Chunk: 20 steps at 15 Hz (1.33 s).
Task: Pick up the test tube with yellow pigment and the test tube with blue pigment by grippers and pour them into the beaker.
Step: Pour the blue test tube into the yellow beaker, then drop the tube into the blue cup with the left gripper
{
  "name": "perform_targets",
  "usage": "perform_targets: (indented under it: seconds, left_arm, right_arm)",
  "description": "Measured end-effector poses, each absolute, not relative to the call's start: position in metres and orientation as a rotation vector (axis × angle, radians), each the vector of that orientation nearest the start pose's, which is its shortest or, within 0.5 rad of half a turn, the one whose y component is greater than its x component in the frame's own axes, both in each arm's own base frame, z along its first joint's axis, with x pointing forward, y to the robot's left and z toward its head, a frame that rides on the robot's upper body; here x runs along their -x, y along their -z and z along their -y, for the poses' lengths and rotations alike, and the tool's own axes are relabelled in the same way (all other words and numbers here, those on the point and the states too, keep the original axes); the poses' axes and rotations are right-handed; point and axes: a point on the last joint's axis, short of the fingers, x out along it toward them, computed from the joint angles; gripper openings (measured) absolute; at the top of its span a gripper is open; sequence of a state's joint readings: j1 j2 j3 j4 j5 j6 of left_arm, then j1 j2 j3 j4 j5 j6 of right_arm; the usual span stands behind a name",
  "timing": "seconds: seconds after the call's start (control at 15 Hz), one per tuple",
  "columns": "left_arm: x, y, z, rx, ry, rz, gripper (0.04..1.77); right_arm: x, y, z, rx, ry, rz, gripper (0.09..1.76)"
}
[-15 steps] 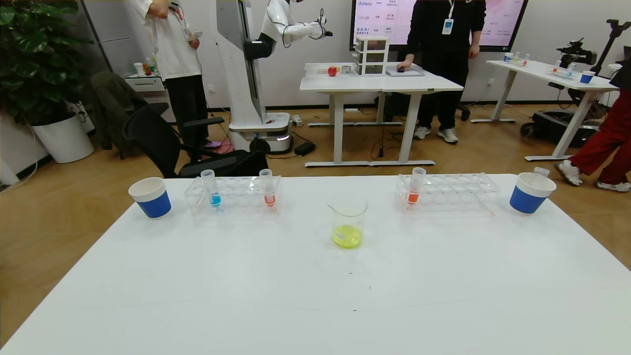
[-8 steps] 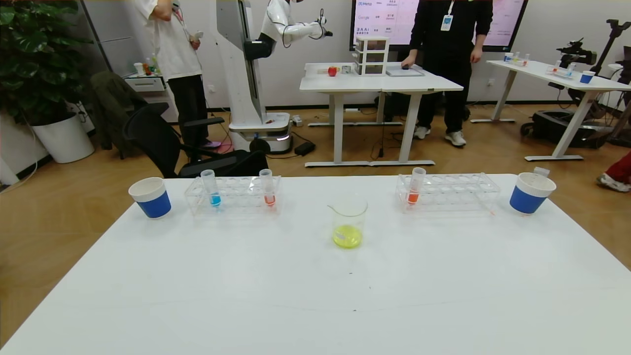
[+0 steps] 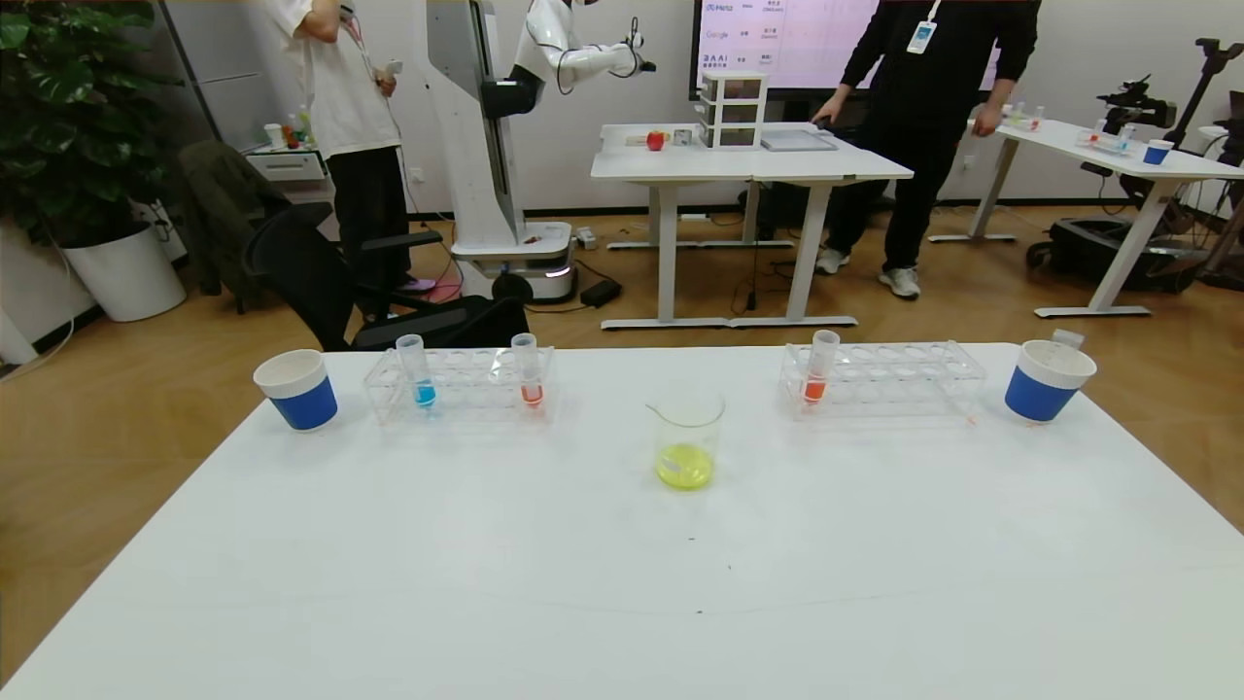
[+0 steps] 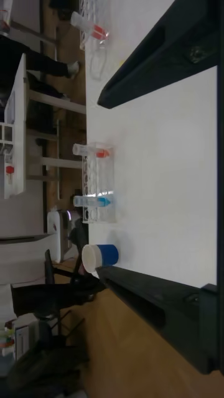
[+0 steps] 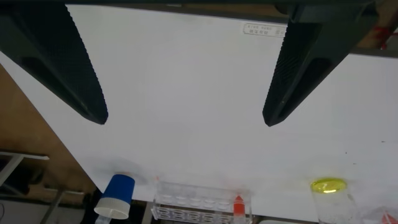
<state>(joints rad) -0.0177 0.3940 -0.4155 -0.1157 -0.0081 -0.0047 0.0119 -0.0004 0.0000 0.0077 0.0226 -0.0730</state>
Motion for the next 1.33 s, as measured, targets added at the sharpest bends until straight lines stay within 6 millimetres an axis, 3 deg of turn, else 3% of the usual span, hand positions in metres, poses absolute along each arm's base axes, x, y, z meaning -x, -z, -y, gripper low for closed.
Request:
perform_targets:
  seconds: [0.2,0.47,0.6,0.87,1.07,1.2,1.33]
  left_arm:
    - [-0.055,-0.246,0.001,0.001,0.027,0.134,1.75]
    - [-0.144,-0.246,0.002,-0.006,0.022,0.081,1.75]
    - [-0.193,-0.23,0.003,-0.007,0.019,0.058,1.75]
    - [-0.26,-0.188,0.005,-0.006,0.0,0.083,1.75]
    - [-0.296,-0.145,0.011,-0.007,-0.005,0.091,1.75]
    - [-0.313,-0.112,0.016,-0.021,0.001,0.037,1.75]
    - [-0.322,-0.093,0.021,-0.028,0.011,-0.006,1.75]
  right_arm:
    - [0.023,-0.075,0.0,0.073,-0.035,-0.006,1.74]
    - [0.023,-0.075,0.0,0.073,-0.035,-0.006,1.74]
    - [0.023,-0.075,0.0,0.073,-0.035,-0.006,1.74]
    - [0.023,-0.075,0.0,0.073,-0.035,-0.006,1.74]
    - [0.023,-0.075,0.0,0.073,-0.035,-0.006,1.74]
    - [0.023,-0.075,0.0,0.073,-0.035,-0.006,1.74]
    - [0.023,-0.075,0.0,0.073,-0.035,-0.006,1.74]
